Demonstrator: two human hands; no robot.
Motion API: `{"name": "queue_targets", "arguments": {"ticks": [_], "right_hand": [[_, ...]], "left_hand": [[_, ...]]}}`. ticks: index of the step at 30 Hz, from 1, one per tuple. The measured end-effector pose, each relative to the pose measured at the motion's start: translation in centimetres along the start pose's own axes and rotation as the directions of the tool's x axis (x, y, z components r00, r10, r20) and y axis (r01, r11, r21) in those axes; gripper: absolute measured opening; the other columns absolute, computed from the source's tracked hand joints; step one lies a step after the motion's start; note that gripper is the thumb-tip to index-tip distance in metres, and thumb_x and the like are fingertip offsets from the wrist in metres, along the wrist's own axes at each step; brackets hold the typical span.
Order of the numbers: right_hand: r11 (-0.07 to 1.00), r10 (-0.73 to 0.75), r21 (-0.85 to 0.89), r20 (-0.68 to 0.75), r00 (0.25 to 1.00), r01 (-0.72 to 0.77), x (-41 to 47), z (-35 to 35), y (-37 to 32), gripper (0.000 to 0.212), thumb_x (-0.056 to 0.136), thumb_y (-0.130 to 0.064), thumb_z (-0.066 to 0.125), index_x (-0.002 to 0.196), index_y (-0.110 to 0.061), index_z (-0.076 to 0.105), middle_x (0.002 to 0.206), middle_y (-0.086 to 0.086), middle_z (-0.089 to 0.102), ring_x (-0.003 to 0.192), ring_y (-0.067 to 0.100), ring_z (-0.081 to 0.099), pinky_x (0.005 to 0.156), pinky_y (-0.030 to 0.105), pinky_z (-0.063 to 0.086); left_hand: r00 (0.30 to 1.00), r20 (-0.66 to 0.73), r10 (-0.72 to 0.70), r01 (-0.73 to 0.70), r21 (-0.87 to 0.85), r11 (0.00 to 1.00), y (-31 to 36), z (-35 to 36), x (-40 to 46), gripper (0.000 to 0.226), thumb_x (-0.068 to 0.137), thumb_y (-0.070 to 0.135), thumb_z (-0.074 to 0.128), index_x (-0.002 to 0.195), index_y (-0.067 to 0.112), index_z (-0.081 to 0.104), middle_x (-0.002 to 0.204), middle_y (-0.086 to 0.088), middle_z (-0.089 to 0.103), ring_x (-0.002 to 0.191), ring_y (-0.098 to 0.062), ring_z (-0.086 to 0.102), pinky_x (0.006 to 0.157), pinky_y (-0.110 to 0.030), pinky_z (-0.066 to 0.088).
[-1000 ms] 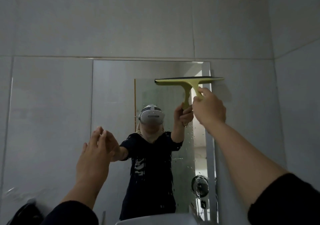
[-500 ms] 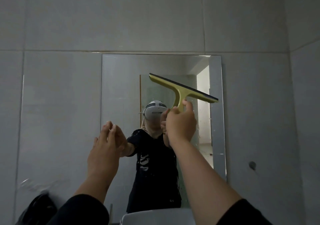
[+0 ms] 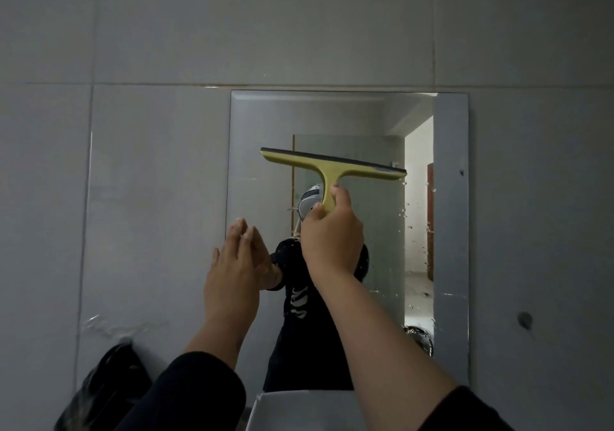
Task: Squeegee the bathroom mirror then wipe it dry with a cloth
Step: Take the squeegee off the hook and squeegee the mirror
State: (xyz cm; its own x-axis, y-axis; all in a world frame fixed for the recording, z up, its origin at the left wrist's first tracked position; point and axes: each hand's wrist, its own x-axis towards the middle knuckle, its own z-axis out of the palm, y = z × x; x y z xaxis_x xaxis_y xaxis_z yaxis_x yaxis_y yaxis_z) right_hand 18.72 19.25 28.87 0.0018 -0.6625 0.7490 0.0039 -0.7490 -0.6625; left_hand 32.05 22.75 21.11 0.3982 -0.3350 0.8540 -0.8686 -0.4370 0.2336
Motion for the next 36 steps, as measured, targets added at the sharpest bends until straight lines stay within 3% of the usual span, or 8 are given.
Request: {"name": "queue_targets", "arguments": {"ticks": [5,9,16,19,23,26,30,36], "right_hand": [[0.990,-0.084,-0.106,0.102,0.991,0.094,-0.9,-0.1,-0.2,0.036,0.095,-0.018,0.048,0.131,-0.020,0.049,0.113,0.006,0.064,0.099,0.024,0.063,0.082,0.039,0.055],[0.966,-0.147,-0.187,0.174,0.974,0.179,-1.7,-0.1,-0.2,0.037,0.097,-0.019,0.047,0.133,-0.023,0.046,0.113,0.006,0.064,0.101,0.022,0.061,0.074,0.030,0.048],[0.830,-0.286,-0.369,0.360,0.888,0.418,-0.6,-1.7,0.5,0.046,0.094,-0.019,0.046,0.139,-0.029,0.041,0.109,0.009,0.067,0.098,0.029,0.062,0.070,0.031,0.043],[0.733,-0.335,-0.460,0.397,0.855,0.501,0.6,-3.4,1.1,0.047,0.093,-0.017,0.046,0.137,-0.033,0.042,0.106,0.005,0.069,0.091,0.028,0.064,0.064,0.031,0.043],[0.668,-0.329,-0.515,0.443,0.834,0.537,1.5,-5.8,2.1,0.045,0.093,-0.020,0.045,0.135,-0.038,0.042,0.100,0.005,0.070,0.085,0.030,0.064,0.059,0.030,0.040],[0.648,-0.328,-0.535,0.446,0.833,0.542,2.2,-7.4,2.9,0.039,0.095,-0.025,0.044,0.131,-0.038,0.045,0.098,0.006,0.070,0.083,0.030,0.063,0.059,0.029,0.038],[0.634,-0.317,-0.575,0.416,0.852,0.517,3.0,-9.6,4.0,0.040,0.095,-0.028,0.045,0.133,-0.040,0.044,0.099,0.007,0.070,0.085,0.031,0.063,0.060,0.029,0.037],[0.648,-0.268,-0.635,0.325,0.907,0.420,4.2,-13.3,6.4,0.041,0.093,-0.029,0.047,0.133,-0.042,0.046,0.097,0.008,0.069,0.086,0.033,0.063,0.061,0.029,0.038]], "left_hand": [[0.999,-0.045,-0.029,0.029,-0.009,1.000,0.1,0.3,0.0,0.081,0.089,0.019,0.057,0.149,0.005,0.004,0.159,-0.008,0.004,0.146,-0.025,0.011,0.117,-0.047,0.011],[0.996,-0.046,-0.083,0.083,-0.002,0.997,0.2,-0.2,-0.1,0.087,0.089,0.022,0.056,0.148,0.005,-0.007,0.159,-0.010,-0.003,0.146,-0.024,-0.002,0.118,-0.049,0.006],[0.988,-0.041,-0.146,0.148,0.051,0.988,0.0,-0.5,0.2,0.102,0.087,0.038,0.060,0.145,0.005,-0.016,0.159,-0.009,-0.011,0.145,-0.021,-0.013,0.118,-0.045,0.001],[0.995,-0.021,-0.098,0.099,0.055,0.994,0.2,-0.9,0.3,0.097,0.087,0.035,0.060,0.147,0.006,-0.010,0.160,-0.007,-0.006,0.146,-0.020,-0.007,0.117,-0.044,0.003],[1.000,-0.002,0.022,-0.022,0.059,0.998,0.3,-1.4,0.6,0.090,0.082,0.003,0.060,0.149,0.010,0.000,0.159,-0.004,-0.001,0.146,-0.019,0.003,0.119,-0.041,0.009],[0.995,0.034,0.090,-0.092,0.053,0.994,0.5,-1.9,1.0,0.087,0.080,0.001,0.058,0.149,0.011,0.006,0.158,-0.004,0.005,0.144,-0.022,0.014,0.118,-0.039,0.015],[0.993,0.044,0.113,-0.115,0.033,0.993,0.1,-1.9,1.2,0.086,0.077,-0.001,0.062,0.148,0.011,0.014,0.156,-0.005,0.013,0.134,-0.027,0.033,0.108,-0.043,0.036],[0.993,0.054,0.101,-0.102,0.025,0.994,0.0,-1.8,1.1,0.081,0.081,0.007,0.063,0.148,0.010,0.018,0.157,-0.002,0.012,0.132,-0.026,0.034,0.104,-0.044,0.040]]}}
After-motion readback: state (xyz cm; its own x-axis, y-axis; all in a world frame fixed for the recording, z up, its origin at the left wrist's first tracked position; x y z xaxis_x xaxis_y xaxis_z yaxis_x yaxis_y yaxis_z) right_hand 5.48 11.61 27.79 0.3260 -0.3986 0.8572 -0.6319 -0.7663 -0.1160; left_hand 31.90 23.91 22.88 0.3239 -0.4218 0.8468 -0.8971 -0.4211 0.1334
